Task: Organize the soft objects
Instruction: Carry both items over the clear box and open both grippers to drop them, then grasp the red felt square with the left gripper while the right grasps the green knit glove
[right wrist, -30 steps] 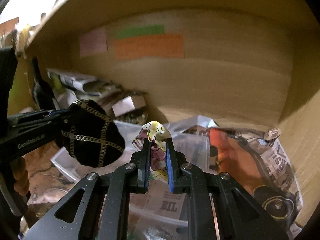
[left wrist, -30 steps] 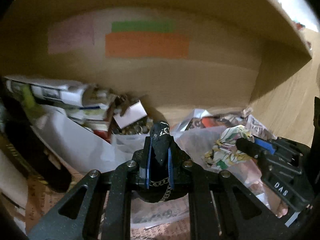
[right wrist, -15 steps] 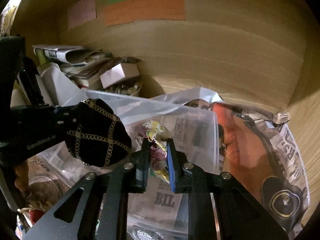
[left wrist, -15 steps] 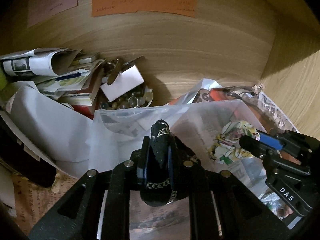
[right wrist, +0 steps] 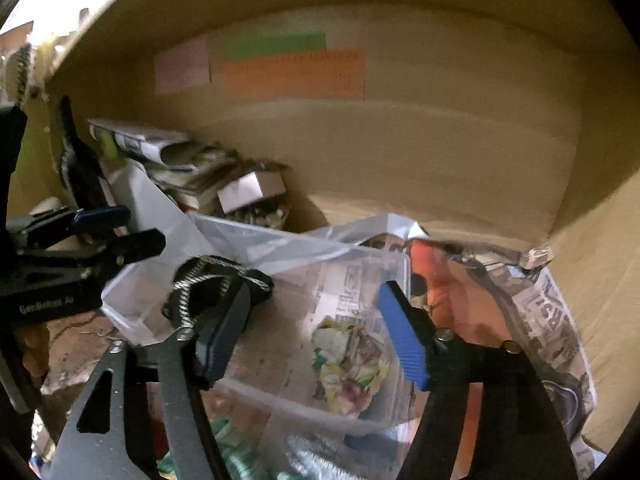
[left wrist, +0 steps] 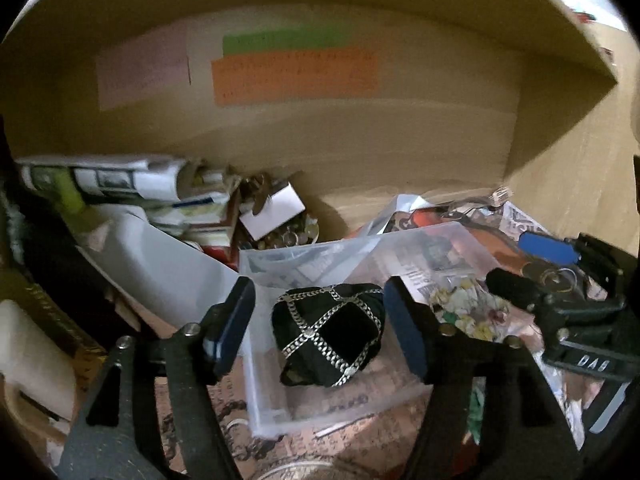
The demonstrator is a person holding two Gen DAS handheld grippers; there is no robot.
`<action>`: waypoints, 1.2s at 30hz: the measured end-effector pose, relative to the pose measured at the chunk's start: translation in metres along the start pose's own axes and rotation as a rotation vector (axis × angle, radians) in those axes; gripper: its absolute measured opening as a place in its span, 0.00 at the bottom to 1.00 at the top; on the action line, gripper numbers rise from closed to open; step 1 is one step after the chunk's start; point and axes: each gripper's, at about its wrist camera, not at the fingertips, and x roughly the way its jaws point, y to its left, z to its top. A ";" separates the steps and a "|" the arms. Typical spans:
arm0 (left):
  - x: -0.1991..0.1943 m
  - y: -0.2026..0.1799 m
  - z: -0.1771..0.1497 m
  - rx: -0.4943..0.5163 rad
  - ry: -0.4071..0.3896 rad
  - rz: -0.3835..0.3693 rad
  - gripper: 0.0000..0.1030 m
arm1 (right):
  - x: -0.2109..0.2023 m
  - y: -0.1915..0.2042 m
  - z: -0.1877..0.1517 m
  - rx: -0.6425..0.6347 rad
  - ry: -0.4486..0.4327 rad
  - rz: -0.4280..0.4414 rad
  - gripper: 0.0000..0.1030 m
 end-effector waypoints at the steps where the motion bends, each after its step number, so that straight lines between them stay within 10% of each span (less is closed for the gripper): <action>1: -0.008 -0.002 -0.002 0.012 -0.015 0.002 0.68 | -0.005 0.001 0.000 0.000 -0.011 0.003 0.65; 14: -0.060 -0.014 -0.041 0.017 -0.055 -0.060 0.74 | -0.058 0.016 -0.036 0.001 -0.057 0.036 0.72; 36: -0.046 -0.042 -0.107 0.063 0.136 -0.173 0.74 | -0.035 0.017 -0.101 0.086 0.143 0.113 0.72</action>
